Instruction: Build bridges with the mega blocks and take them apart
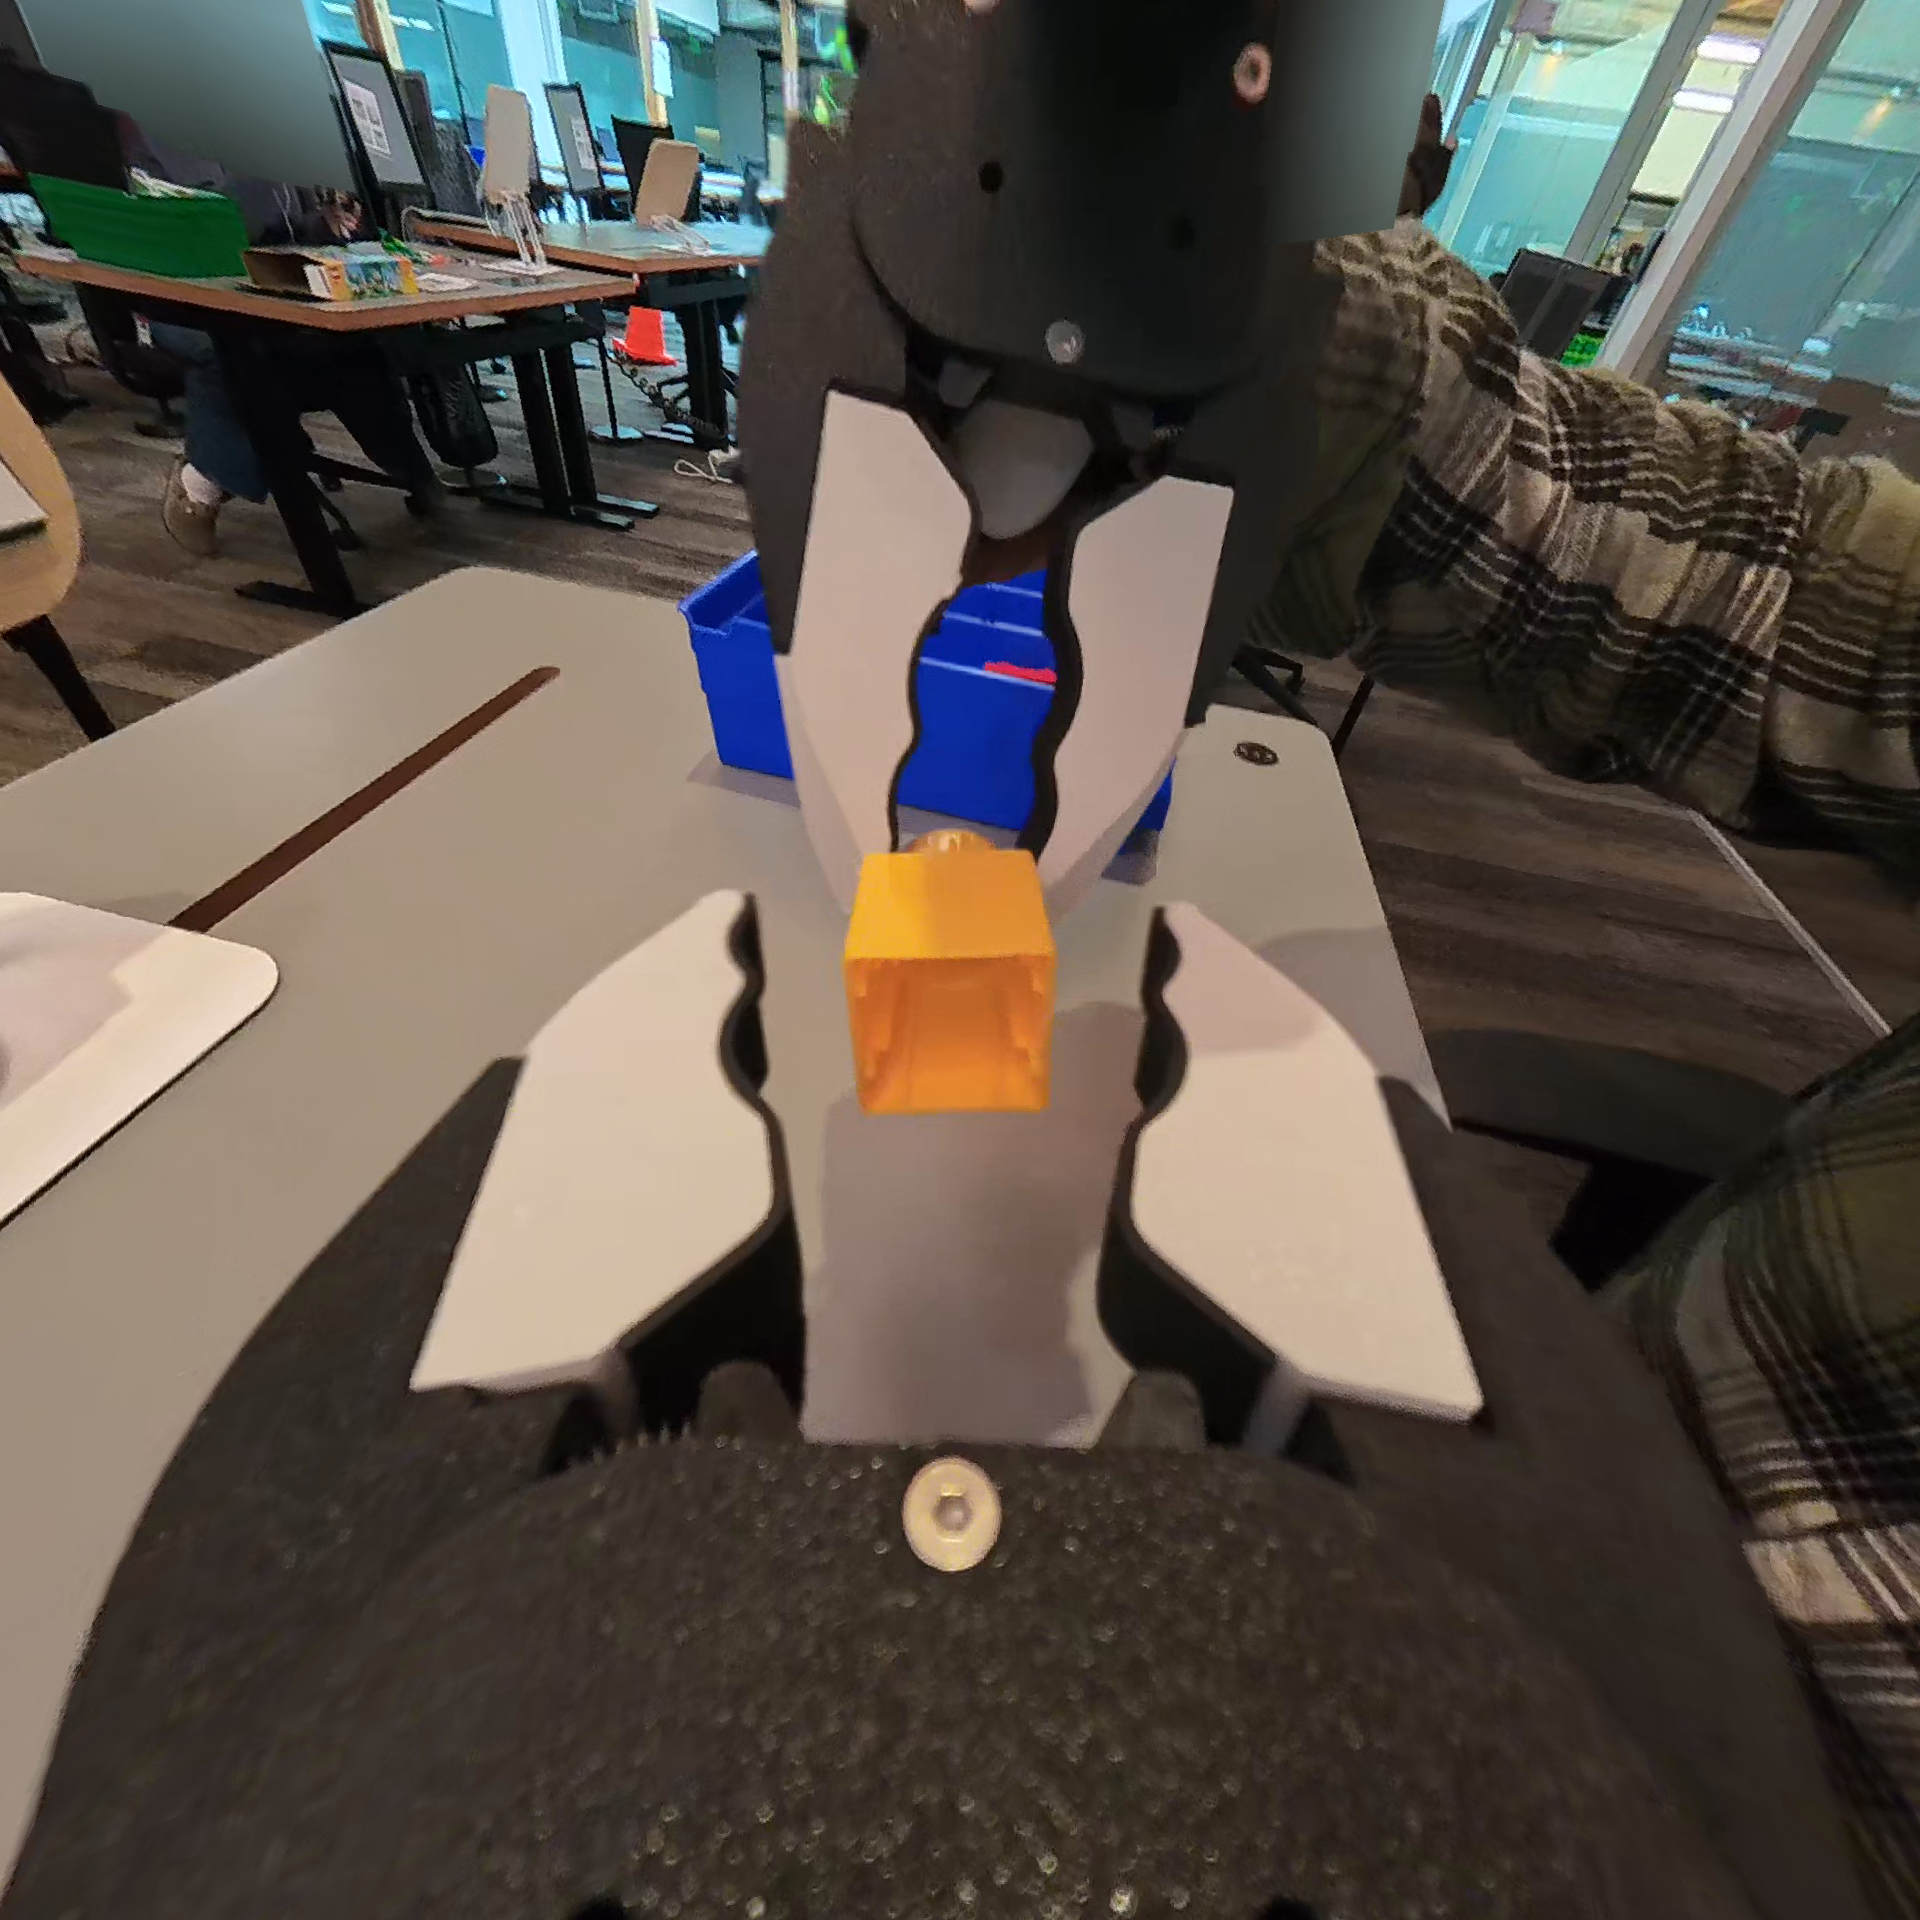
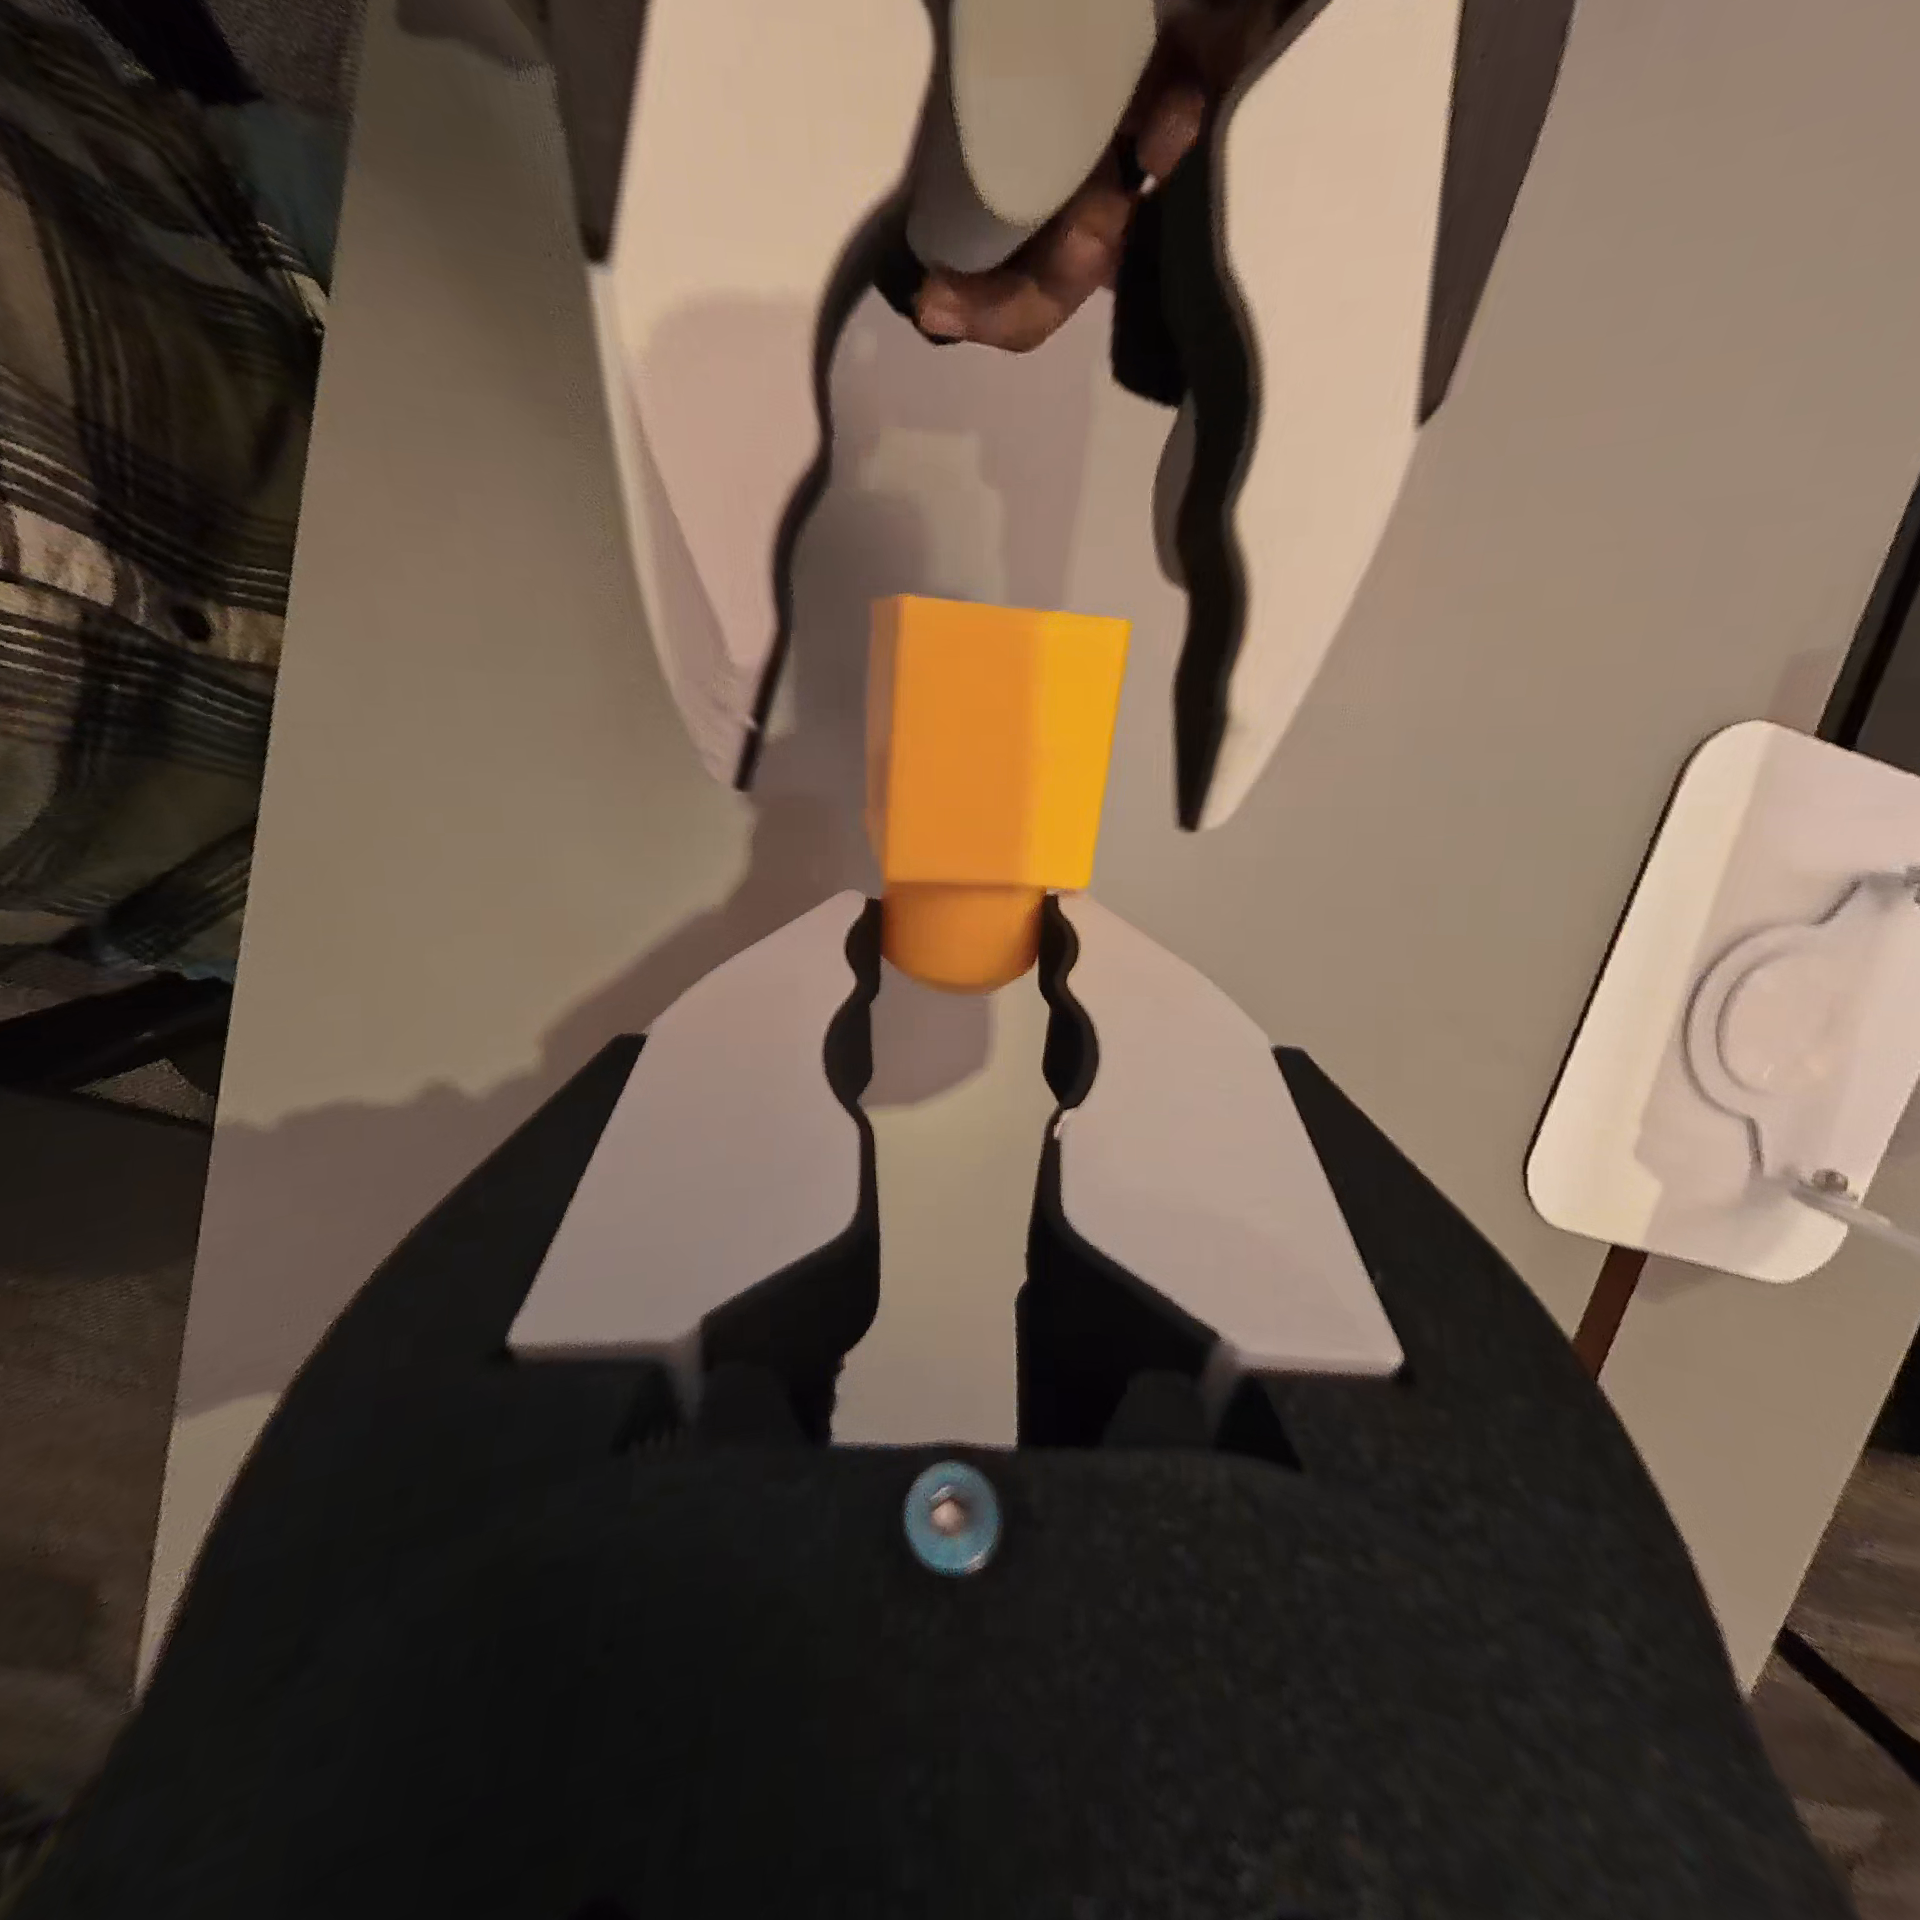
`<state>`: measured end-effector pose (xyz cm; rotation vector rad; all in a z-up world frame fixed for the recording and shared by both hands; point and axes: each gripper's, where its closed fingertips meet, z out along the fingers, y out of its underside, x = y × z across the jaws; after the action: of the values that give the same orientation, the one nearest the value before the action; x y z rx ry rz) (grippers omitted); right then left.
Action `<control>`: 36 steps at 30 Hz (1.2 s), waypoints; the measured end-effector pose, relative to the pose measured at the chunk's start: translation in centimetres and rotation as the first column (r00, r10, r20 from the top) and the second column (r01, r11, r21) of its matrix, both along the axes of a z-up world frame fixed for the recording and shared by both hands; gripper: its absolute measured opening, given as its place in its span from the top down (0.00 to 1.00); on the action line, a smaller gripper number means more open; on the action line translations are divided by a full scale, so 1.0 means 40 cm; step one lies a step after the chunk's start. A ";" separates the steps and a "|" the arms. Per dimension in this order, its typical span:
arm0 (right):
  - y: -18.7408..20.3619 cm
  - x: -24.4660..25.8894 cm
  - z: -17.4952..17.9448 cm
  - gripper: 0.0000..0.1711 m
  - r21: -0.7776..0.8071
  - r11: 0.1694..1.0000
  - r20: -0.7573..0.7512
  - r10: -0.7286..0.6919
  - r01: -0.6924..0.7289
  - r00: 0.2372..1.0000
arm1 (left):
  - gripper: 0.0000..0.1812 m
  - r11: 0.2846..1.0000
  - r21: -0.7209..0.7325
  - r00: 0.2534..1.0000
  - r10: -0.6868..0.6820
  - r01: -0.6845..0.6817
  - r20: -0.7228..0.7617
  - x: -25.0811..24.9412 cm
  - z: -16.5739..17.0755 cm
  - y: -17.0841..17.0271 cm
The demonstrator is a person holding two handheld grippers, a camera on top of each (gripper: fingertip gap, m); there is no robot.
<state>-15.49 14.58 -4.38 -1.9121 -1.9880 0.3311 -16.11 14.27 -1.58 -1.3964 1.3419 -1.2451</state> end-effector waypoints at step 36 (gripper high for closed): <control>-0.224 0.356 -0.034 0.47 -0.063 0.686 -0.450 -0.668 0.725 0.593 | 0.59 0.376 -0.031 0.364 0.868 -0.926 -0.339 -1.182 -0.116 0.471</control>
<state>-1.24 5.61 -5.72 -2.1174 -0.8280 0.3557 -63.39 33.11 -6.20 -2.0940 0.3264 -0.4029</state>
